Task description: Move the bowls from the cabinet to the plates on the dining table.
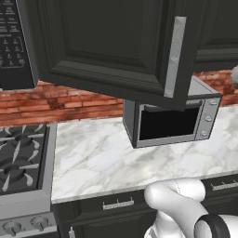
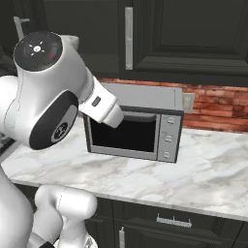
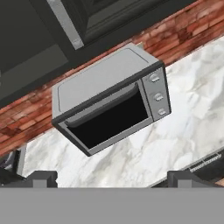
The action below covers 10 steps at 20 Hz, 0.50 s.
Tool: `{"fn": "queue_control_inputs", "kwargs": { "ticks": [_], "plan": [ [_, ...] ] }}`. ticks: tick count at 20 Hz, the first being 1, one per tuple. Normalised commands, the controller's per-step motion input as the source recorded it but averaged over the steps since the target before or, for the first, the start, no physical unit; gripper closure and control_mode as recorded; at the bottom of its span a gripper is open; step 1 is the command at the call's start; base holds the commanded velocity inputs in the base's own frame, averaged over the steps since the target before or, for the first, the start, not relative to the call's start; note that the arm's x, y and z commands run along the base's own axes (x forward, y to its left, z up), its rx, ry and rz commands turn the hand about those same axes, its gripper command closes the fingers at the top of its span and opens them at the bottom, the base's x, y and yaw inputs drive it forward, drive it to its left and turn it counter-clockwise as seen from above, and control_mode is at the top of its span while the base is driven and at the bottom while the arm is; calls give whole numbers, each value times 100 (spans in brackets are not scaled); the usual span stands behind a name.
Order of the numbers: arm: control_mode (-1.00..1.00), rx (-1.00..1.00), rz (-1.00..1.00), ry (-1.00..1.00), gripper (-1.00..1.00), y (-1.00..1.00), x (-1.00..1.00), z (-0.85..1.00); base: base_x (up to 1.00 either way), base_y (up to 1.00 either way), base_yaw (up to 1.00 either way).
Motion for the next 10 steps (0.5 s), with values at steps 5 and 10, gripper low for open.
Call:
{"fn": "queue_control_inputs", "kwargs": {
  "ticks": [5,10],
  "plan": [
    [-100,12,5,0,-100,0,70,0,0,0,0],
    [-100,14,4,0,-100,0,58,0,0,0,0]
  ]
}}
